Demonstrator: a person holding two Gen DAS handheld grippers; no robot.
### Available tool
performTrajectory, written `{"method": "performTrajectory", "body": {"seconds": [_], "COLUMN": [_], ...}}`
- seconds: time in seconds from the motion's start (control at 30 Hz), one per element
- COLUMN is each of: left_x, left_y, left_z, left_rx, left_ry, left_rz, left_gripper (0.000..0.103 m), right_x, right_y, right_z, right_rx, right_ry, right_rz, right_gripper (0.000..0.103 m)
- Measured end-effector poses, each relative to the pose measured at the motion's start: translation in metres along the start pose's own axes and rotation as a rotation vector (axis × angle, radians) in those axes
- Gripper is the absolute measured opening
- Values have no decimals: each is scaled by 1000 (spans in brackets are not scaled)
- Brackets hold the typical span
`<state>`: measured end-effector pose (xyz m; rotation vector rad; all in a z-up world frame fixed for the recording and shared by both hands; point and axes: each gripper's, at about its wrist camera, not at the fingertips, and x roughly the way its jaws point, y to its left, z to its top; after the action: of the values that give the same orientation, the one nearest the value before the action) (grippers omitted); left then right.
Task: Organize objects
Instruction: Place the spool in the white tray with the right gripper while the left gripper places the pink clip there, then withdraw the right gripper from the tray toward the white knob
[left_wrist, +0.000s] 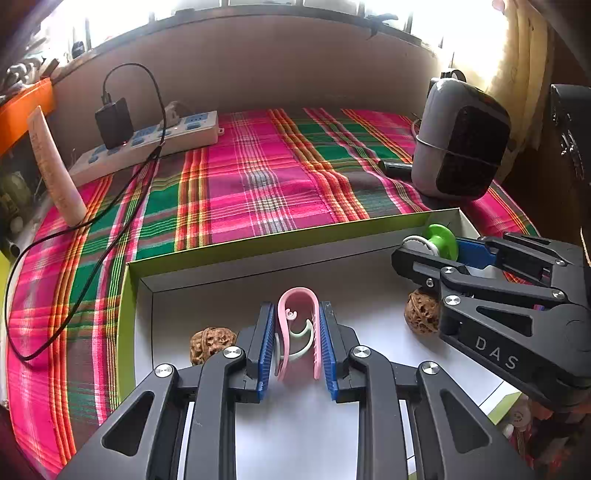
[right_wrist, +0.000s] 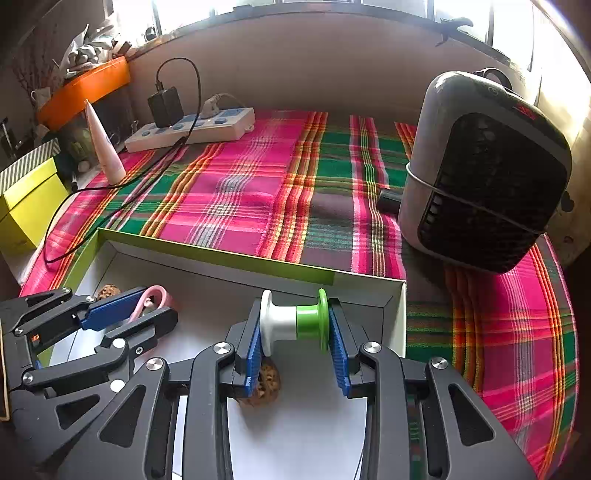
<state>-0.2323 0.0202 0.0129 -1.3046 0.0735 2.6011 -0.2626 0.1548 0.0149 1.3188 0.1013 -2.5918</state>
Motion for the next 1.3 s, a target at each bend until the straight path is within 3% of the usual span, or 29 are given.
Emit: {"method": "performTrajectory", "body": {"seconds": [0.4, 0.53, 0.83, 0.93, 1.3], "left_x": [0, -3, -14, -21, -56], "left_y": [0, 2, 3, 2, 2], "left_z": [0, -1, -6, -8, -21], "left_rx": [3, -3, -22, -15, -40], "left_ry": [9, 16, 10, 2, -38], "left_rz": [3, 5, -1, -6, 13], "left_gripper": [35, 40, 42, 50, 51], "right_x": [-2, -4, -19, -28, -65], "right_y": [0, 1, 4, 5, 8], "right_z": [-1, -1, -5, -7, -21], "right_rx": [4, 5, 17, 21, 55], "right_ry": [-4, -13, -38, -56, -115], "right_rz": [-12, -12, -7, -6, 5], "right_gripper": [33, 43, 45, 45, 45]}}
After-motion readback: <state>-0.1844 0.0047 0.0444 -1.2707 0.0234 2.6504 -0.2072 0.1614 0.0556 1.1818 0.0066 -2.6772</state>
